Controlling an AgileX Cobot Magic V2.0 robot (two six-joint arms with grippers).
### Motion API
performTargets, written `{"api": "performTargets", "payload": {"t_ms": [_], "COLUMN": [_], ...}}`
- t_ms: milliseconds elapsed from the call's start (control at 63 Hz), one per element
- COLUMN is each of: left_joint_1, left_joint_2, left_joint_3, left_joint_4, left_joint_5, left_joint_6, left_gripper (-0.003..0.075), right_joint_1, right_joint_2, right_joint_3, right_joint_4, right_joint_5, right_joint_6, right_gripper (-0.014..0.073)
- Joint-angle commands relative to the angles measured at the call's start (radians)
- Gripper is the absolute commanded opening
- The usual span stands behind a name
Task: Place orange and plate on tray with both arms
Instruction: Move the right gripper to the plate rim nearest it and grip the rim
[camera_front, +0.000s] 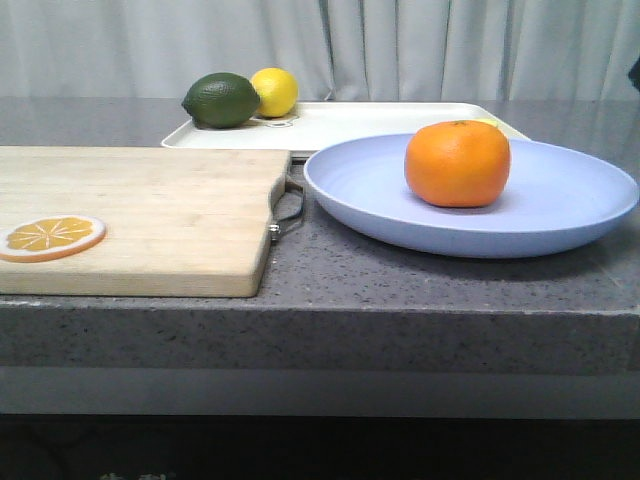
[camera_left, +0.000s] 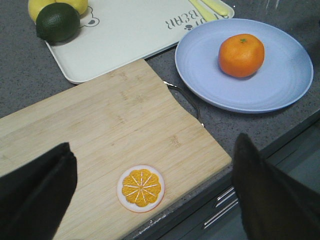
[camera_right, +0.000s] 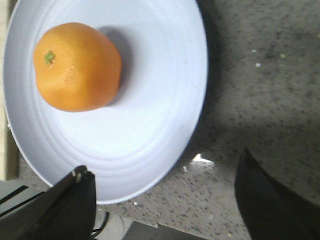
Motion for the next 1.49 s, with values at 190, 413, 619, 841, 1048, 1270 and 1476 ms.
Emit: {"api": "performTargets", "payload": {"t_ms": [190, 413, 619, 841, 1048, 1270, 1476], "left_joint_1": [0.003, 0.003, 0.003, 0.003, 0.003, 0.003, 0.003], "left_joint_2": [-0.002, -0.002, -0.002, -0.002, -0.002, -0.002, -0.002], "left_joint_3": [-0.025, -0.025, -0.025, -0.025, -0.025, -0.025, -0.025], "left_joint_4": [0.004, 0.004, 0.004, 0.004, 0.004, 0.004, 0.004], "left_joint_5": [-0.079, -0.081, -0.081, -0.081, -0.081, -0.081, -0.081], "left_joint_6": [-0.010, -0.010, -0.010, -0.010, -0.010, -0.010, -0.010], "left_gripper": [0.0613, 0.0612, 0.0613, 0.0613, 0.0612, 0.0613, 0.0612], "right_joint_1": [0.003, 0.029, 0.031, 0.031, 0.031, 0.031, 0.031], "right_joint_2": [0.082, 0.148, 0.188, 0.188, 0.188, 0.188, 0.188], "right_joint_3": [-0.032, -0.032, -0.032, -0.032, -0.032, -0.032, -0.032], "right_joint_4": [0.093, 0.120, 0.153, 0.156, 0.158, 0.158, 0.158], "right_joint_5": [-0.037, -0.068, -0.075, -0.091, -0.113, -0.126, -0.126], "right_joint_6": [-0.024, -0.024, -0.024, -0.024, -0.024, -0.019, -0.013], "right_gripper": [0.0452, 0.0452, 0.0428, 0.0226, 0.0153, 0.0129, -0.0059]}}
